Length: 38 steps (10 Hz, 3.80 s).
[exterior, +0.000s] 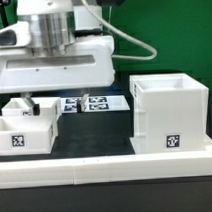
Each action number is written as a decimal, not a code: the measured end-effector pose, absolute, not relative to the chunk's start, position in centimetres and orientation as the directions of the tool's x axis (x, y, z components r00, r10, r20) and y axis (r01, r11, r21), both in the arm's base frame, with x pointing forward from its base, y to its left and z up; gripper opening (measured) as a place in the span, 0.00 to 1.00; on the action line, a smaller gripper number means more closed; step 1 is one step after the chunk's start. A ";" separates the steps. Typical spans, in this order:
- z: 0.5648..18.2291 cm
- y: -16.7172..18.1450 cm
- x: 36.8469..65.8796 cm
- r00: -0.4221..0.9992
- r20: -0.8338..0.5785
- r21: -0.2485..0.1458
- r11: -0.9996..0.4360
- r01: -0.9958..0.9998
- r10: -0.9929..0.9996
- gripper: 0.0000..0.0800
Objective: Assemble drawer
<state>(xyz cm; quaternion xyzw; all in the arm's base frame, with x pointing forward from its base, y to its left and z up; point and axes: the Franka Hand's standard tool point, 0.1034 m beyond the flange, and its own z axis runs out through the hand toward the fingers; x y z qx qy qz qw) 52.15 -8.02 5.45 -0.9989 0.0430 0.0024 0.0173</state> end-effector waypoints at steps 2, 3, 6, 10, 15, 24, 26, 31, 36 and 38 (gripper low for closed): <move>5.7 -7.7 52.3 0.997 -0.002 -0.035 -0.996 -0.080 -0.080 0.81; 5.7 -7.7 52.3 0.997 -0.003 -0.035 -0.996 -0.080 -0.080 0.81; 4.7 -8.4 51.3 0.997 -0.024 -0.039 -0.997 -0.074 -0.073 0.81; 1.6 -9.9 49.9 0.998 -0.023 -0.018 -0.998 -0.065 -0.065 0.81; 0.6 -9.8 49.8 0.998 -0.019 -0.006 -0.998 -0.057 -0.057 0.81; 0.6 -9.8 49.8 0.998 -0.019 -0.006 -0.998 -0.057 -0.057 0.05; 0.6 -9.8 49.8 0.998 -0.019 -0.006 -0.998 -0.057 -0.057 0.05; 1.6 -8.7 50.4 1.000 -0.012 -0.005 -1.000 -0.006 -0.006 0.05; 2.7 -8.3 50.7 0.998 -0.011 -0.014 -0.998 0.067 0.067 0.05; 2.7 -8.0 50.8 0.959 -0.011 -0.011 -0.959 0.284 0.284 0.05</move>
Offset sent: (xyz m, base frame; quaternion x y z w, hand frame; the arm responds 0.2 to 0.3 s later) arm 0.0000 0.0000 0.0000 0.0000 0.0000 0.0000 1.0000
